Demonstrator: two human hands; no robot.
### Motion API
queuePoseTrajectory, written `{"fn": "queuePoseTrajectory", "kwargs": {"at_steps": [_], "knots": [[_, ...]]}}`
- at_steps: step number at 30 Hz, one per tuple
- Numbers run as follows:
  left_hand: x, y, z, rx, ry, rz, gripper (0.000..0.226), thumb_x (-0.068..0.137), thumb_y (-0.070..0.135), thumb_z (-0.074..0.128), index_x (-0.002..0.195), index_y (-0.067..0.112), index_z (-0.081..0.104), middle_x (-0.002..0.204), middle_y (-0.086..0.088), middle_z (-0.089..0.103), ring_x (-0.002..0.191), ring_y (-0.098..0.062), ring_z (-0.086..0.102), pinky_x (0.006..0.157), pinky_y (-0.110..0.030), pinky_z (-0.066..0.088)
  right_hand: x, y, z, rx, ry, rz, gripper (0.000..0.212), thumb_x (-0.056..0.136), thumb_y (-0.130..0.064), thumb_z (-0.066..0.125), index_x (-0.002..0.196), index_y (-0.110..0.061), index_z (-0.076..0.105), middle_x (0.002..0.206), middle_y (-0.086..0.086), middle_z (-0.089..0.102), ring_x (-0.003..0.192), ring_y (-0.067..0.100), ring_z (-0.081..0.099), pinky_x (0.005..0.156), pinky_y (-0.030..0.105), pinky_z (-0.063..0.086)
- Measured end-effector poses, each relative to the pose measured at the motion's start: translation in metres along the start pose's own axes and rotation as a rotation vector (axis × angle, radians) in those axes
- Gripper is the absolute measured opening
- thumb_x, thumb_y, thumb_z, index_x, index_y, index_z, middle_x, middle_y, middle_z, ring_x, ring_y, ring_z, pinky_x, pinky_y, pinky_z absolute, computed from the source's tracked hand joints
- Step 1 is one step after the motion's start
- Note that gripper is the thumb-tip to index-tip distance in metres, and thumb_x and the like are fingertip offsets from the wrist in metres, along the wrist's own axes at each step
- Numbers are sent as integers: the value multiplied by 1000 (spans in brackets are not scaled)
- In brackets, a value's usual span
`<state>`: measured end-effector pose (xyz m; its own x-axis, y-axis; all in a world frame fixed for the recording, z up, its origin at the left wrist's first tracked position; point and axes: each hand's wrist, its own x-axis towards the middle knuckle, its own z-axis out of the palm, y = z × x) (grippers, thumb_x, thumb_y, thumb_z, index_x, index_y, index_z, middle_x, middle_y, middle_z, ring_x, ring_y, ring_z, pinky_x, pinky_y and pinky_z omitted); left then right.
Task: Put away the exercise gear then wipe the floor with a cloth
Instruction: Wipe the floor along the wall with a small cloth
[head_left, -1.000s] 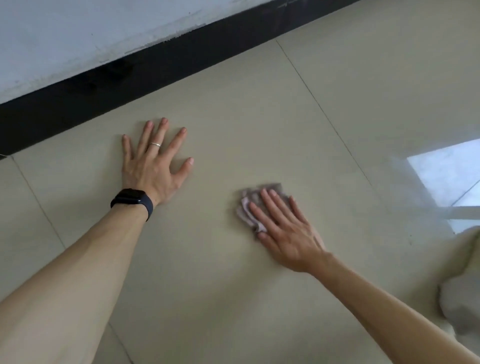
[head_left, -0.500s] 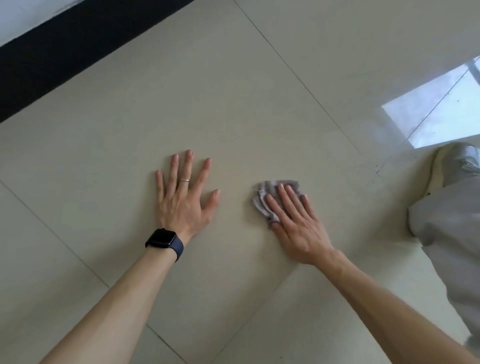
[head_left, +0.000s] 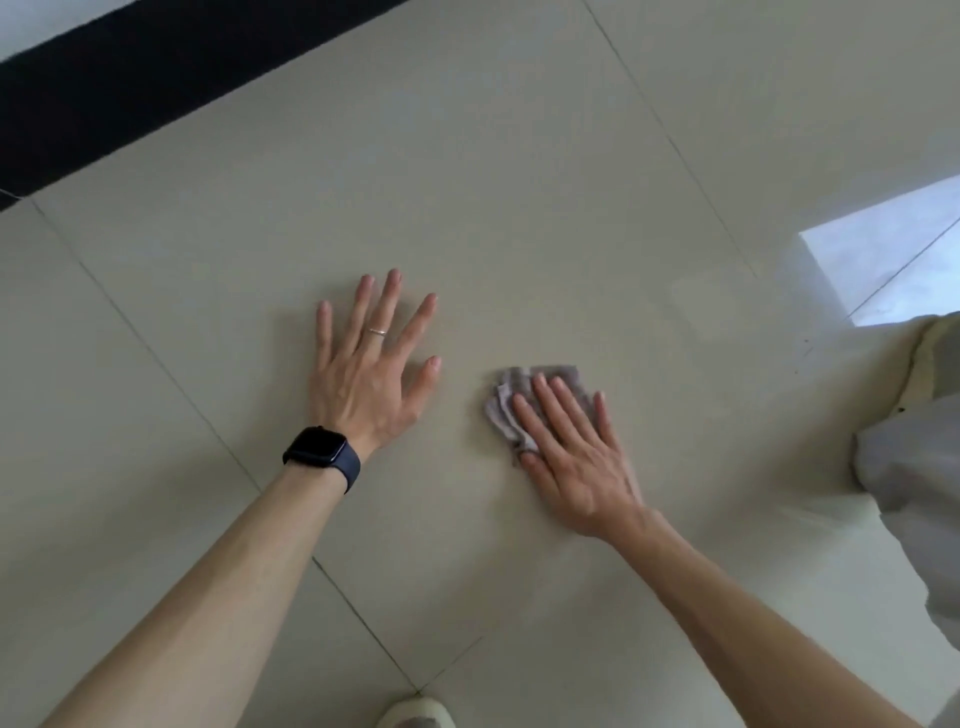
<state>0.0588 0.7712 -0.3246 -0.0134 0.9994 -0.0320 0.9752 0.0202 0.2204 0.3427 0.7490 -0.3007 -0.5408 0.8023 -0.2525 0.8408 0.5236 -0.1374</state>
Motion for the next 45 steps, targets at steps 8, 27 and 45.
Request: {"fn": "queuePoseTrajectory", "kwargs": {"at_steps": [8, 27, 45], "knots": [[-29, -106, -29, -3, 54, -404, 68, 96, 60, 30, 157, 37, 13, 167, -2, 0, 153, -28, 3, 117, -63, 6, 134, -69, -5, 215, 216, 695, 69, 99, -49, 24, 160, -20, 8, 166, 17, -1, 154, 29, -4, 121, 58, 3], [-26, -149, -36, -68, -10, -722, 71, 91, 68, 26, 156, 46, 6, 167, 6, -7, 153, -21, -5, 119, -61, 3, 270, -125, -40, -75, 19, -471, 66, 103, -55, 24, 160, -25, 7, 167, 15, 0, 154, 29, -6, 124, 51, 4], [-29, -151, -40, -103, -42, -696, 70, 91, 57, 29, 157, 42, 7, 167, 3, -6, 153, -22, -6, 118, -64, 3, 217, -144, -41, -93, -60, -291, 63, 105, -51, 22, 160, -24, 7, 167, 8, 2, 154, 23, -2, 124, 48, 8]]}}
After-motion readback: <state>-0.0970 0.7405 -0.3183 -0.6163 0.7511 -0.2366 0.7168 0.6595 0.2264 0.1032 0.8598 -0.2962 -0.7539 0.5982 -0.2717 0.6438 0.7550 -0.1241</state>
